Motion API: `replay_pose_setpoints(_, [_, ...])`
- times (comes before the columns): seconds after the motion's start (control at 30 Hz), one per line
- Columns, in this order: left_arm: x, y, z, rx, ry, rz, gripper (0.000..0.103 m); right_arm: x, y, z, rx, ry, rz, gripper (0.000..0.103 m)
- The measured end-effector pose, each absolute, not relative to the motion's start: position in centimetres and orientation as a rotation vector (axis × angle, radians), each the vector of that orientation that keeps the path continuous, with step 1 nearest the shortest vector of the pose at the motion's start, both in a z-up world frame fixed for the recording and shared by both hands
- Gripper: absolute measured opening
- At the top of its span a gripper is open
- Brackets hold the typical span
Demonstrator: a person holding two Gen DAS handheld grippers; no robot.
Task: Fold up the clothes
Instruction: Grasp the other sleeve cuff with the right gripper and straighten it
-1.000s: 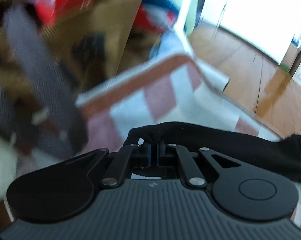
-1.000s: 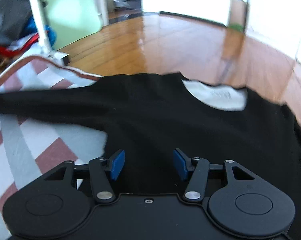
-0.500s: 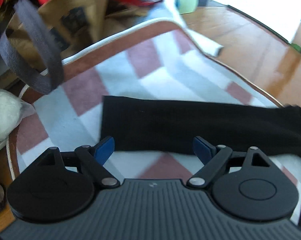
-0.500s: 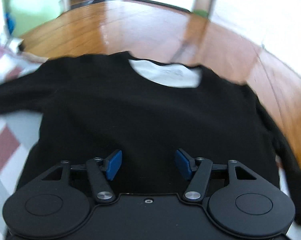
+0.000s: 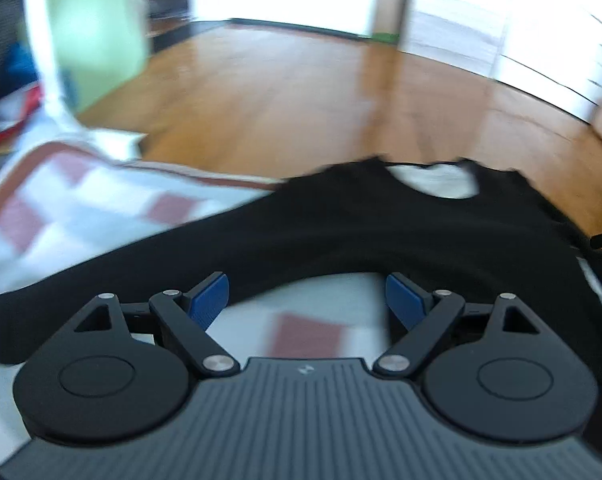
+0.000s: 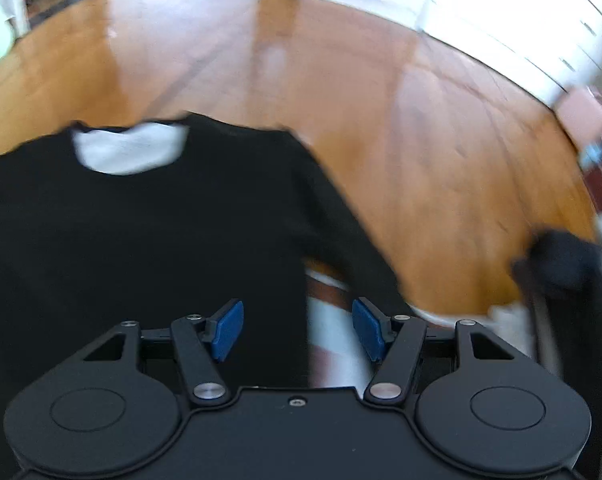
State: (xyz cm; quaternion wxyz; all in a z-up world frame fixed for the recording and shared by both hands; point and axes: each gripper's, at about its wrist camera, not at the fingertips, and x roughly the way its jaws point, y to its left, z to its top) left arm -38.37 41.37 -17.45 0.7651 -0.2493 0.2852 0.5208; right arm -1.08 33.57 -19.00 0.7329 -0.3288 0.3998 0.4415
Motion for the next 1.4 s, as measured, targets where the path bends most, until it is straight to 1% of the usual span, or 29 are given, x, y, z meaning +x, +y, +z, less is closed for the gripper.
replay_pose_setpoints(0.13, [-31.2, 41.4, -17.9, -0.543, 0.633, 1.007, 0.086, 5.2, 27.7, -18.3, -0.621, 1.181, 0.84, 0.066])
replay_pose_setpoints(0.23, [-26.1, 40.8, -18.1, -0.555, 0.632, 0.912, 0.086, 7.6, 23.3, -18.4, -0.504, 1.253, 0.816, 0.067])
replay_pose_setpoints(0.37, [-20.2, 39.5, -18.7, -0.53, 0.657, 0.84, 0.086, 7.5, 19.5, -20.5, -0.375, 1.195, 0.828, 0.068])
replay_pose_setpoints(0.57, [-15.8, 37.6, -20.1, -0.535, 0.669, 0.781, 0.085, 6.2, 19.9, -23.2, -0.337, 1.011, 0.894, 0.068])
replay_pose_setpoints(0.63, [-15.8, 37.4, -20.6, -0.543, 0.68, 0.788, 0.085, 6.0, 20.1, -24.1, -0.321, 0.962, 0.903, 0.069])
replay_pose_setpoints(0.77, [-17.6, 38.0, -21.8, -0.591, 0.694, 0.838, 0.085, 8.6, 20.8, -27.3, -0.279, 1.006, 0.787, 0.069])
replay_pose_setpoints(0.8, [-18.1, 38.3, -22.1, -0.606, 0.699, 0.852, 0.085, 8.9, 21.1, -27.9, -0.283, 1.001, 0.786, 0.071])
replay_pose_setpoints(0.87, [-19.1, 39.1, -22.8, -0.64, 0.709, 0.875, 0.085, 8.5, 21.6, -28.4, -0.32, 0.917, 0.803, 0.073])
replay_pose_setpoints(0.93, [-19.9, 39.7, -23.5, -0.681, 0.702, 0.879, 0.085, 7.7, 22.8, -28.2, -0.387, 0.826, 0.84, 0.071])
replay_pose_setpoints(0.97, [-20.0, 39.9, -23.7, -0.694, 0.699, 0.878, 0.085, 7.0, 23.2, -27.9, -0.419, 0.767, 0.877, 0.057])
replay_pose_setpoints(1.0, [-20.1, 40.0, -23.8, -0.705, 0.698, 0.877, 0.085, 6.4, 23.6, -27.7, -0.462, 0.708, 0.905, 0.029])
replay_pose_setpoints(1.03, [-20.0, 40.1, -23.9, -0.708, 0.696, 0.875, 0.085, 5.7, 24.0, -27.5, -0.503, 0.649, 0.932, 0.017])
replay_pose_setpoints(1.13, [-19.5, 40.0, -23.7, -0.684, 0.696, 0.86, 0.085, 3.6, 23.8, -25.7, -0.55, 0.439, 0.928, 0.016])
replay_pose_setpoints(1.27, [-19.3, 39.6, -22.5, -0.644, 0.655, 0.835, 0.086, 0.5, 20.5, -19.5, -0.427, 0.205, 0.899, 0.016])
replay_pose_setpoints(1.3, [-19.3, 39.5, -22.3, -0.64, 0.645, 0.828, 0.086, -0.2, 19.7, -18.8, -0.402, 0.187, 0.944, 0.017])
replay_pose_setpoints(1.33, [-19.2, 39.5, -22.3, -0.644, 0.639, 0.821, 0.086, -0.8, 19.1, -19.0, -0.394, 0.216, 1.034, 0.017])
replay_pose_setpoints(1.4, [-19.0, 39.5, -22.3, -0.656, 0.63, 0.806, 0.086, -1.9, 19.2, -20.4, -0.459, 0.34, 1.182, 0.017])
